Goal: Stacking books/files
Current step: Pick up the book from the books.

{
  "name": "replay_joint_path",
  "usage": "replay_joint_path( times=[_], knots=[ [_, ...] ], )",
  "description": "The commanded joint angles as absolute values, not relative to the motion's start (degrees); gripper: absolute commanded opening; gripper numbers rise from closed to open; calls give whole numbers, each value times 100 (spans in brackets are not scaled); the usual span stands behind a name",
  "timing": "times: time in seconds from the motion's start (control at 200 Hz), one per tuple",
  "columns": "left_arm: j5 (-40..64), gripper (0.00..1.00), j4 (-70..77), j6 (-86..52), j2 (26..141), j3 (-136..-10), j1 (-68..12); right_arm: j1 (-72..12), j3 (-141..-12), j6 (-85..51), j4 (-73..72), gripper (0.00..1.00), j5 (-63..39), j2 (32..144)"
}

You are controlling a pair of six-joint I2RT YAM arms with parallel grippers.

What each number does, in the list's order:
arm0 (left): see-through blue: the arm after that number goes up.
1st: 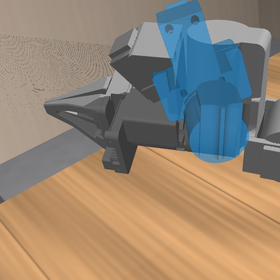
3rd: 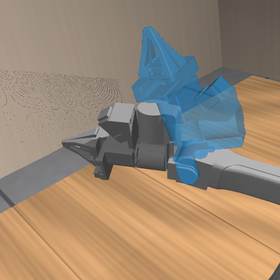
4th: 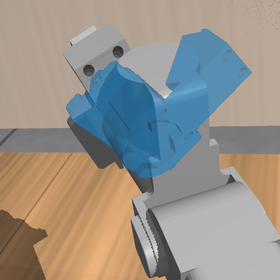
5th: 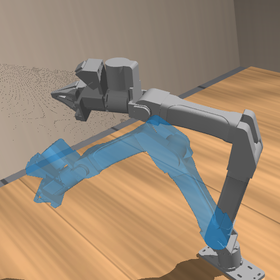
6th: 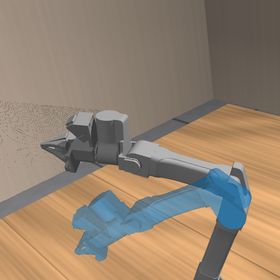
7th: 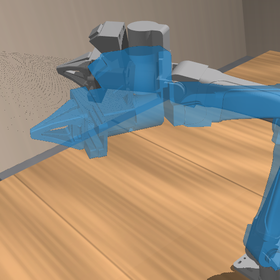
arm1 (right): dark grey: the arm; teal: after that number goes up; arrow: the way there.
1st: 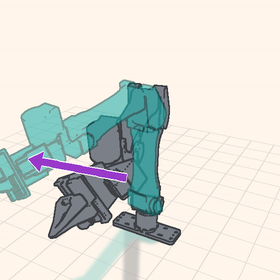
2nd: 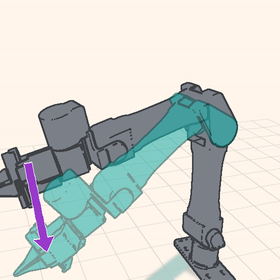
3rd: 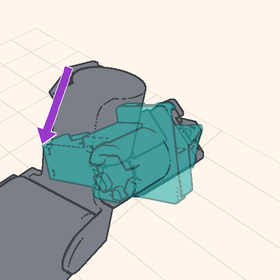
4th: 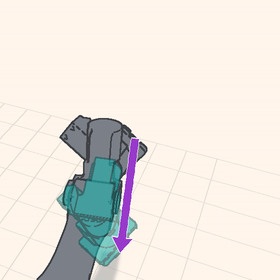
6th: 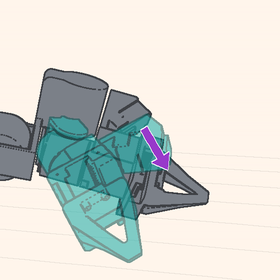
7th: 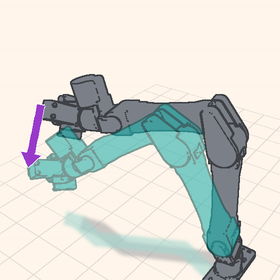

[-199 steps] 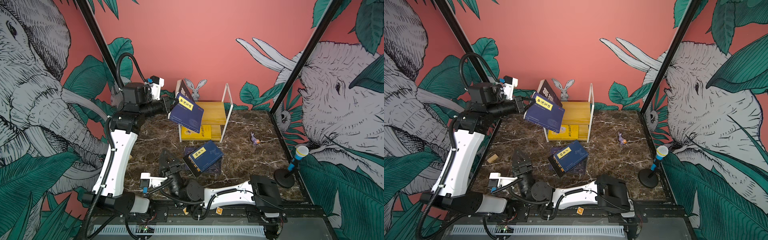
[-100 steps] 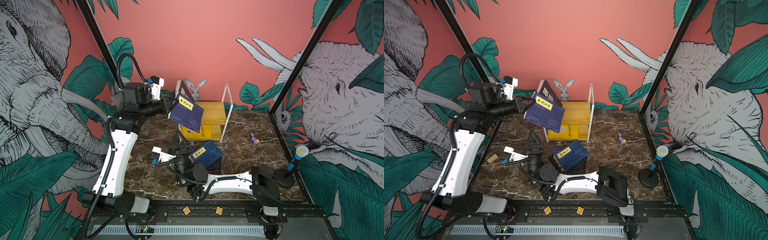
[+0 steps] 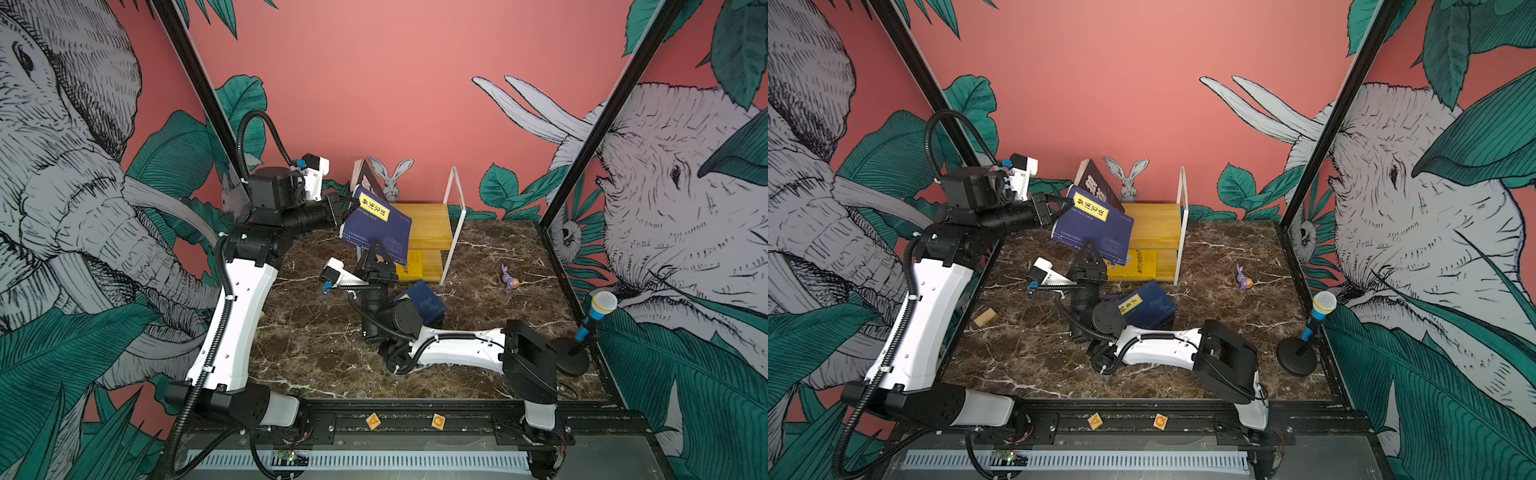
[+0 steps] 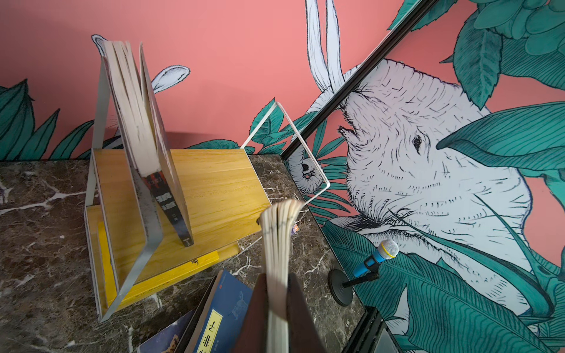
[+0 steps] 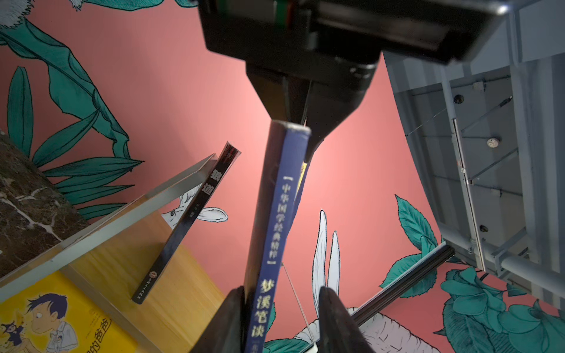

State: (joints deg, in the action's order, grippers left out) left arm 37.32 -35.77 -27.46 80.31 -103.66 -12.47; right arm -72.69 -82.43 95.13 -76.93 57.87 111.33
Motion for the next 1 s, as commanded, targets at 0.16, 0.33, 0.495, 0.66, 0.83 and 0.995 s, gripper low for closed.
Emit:
replay_joint_path(
  times=[0.16,0.33,0.495,0.66,0.83,0.995],
  knots=[
    [3831,0,-3346,-2815,7778,-10297,-1267,-7218,-8436,9556,-8080,0,5897,11250],
    [3982,47,-3194,-2865,7787,-10357,-1248,-7192,-8377,9424,-8086,0,5950,11186],
    [4086,99,-3189,-2761,7824,-10828,-1006,-7079,-8186,8954,-8059,0,5977,10919],
    [3923,99,-3451,-2491,7870,-11364,-475,-6842,-7932,7394,-7154,0,5818,10258],
    [3780,100,-3518,-2450,7925,-11544,90,-6413,-7775,5166,-5764,0,5472,9537],
    [3779,99,-3500,-2406,8069,-11446,137,-6094,-8062,4344,-5450,0,5273,9427]
  ],
)
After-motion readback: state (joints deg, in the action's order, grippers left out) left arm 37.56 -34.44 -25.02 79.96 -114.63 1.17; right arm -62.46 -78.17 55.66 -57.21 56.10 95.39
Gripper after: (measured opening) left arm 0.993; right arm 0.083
